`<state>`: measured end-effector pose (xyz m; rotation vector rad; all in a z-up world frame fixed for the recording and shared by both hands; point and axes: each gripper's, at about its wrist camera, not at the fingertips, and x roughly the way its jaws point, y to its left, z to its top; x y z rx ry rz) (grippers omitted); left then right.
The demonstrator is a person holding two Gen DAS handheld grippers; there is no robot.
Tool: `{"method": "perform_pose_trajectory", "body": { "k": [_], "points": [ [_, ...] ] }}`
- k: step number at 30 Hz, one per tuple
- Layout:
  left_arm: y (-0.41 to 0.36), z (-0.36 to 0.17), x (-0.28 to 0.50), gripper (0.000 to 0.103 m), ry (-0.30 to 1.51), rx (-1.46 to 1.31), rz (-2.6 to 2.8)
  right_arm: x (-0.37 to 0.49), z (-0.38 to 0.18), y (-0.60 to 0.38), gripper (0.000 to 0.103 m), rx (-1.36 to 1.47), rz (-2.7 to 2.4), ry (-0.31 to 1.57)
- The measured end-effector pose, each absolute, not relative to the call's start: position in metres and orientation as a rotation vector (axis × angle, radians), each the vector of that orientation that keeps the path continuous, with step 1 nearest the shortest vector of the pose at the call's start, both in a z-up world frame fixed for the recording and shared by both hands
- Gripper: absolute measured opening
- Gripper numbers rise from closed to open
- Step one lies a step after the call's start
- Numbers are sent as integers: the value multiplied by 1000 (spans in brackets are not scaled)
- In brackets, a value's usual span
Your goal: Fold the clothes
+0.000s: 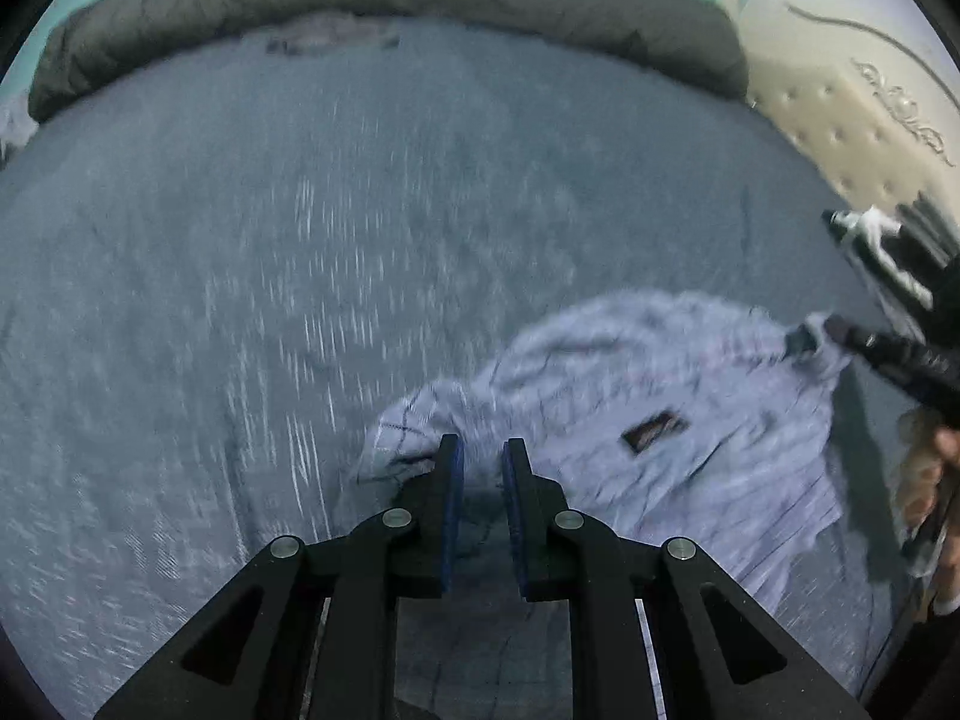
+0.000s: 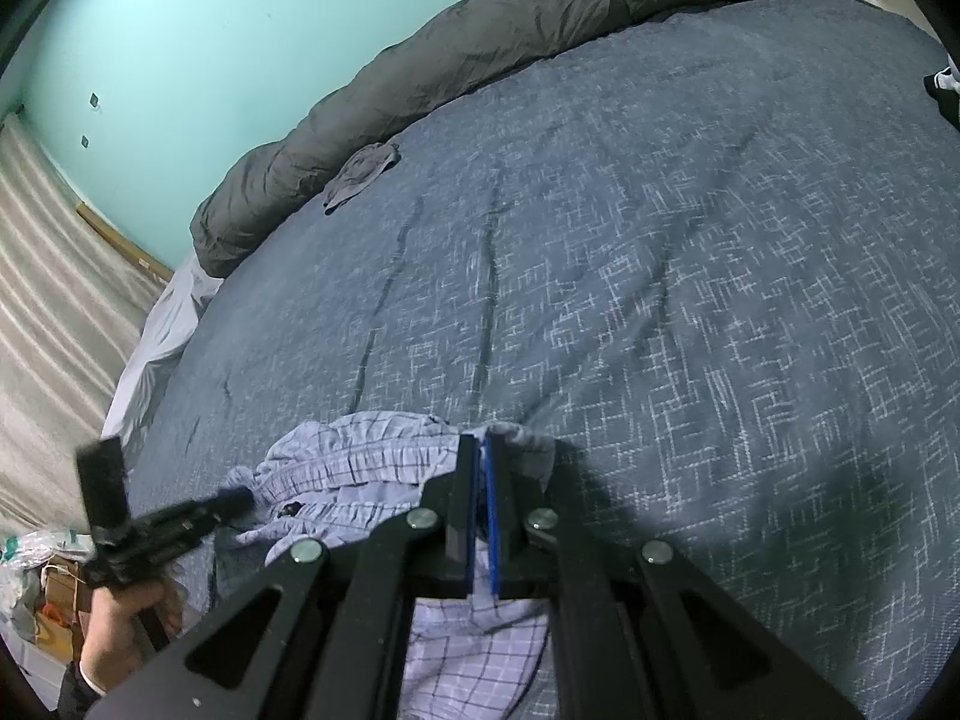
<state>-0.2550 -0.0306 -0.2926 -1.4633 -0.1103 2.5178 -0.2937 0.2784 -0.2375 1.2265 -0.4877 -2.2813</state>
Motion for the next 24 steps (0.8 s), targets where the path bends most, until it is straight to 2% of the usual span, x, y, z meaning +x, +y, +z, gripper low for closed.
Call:
{"method": "perform_pose_trajectory", "body": {
  "k": [2,4,5,14,24],
  "points": [
    [-27,-295,-254,17,-61,-1466,2509,-293,-238,278,2,1228,-2280,-488],
    [-23,-297,-254,26,-25,-1467,2499,-293,-238,277,2,1229,-2278,-487],
    [-20,-297,-254,27,-6,-1464,2501,-293,-238,277,2,1229,-2277,-487],
    [3,-300,-269,28,274,-1423,2552,-294,-238,277,2,1229,-2274,-487],
    [3,-302,-268,28,353,-1415,2537,-293,-240,274,2,1236,-2269,-493]
  ]
}}
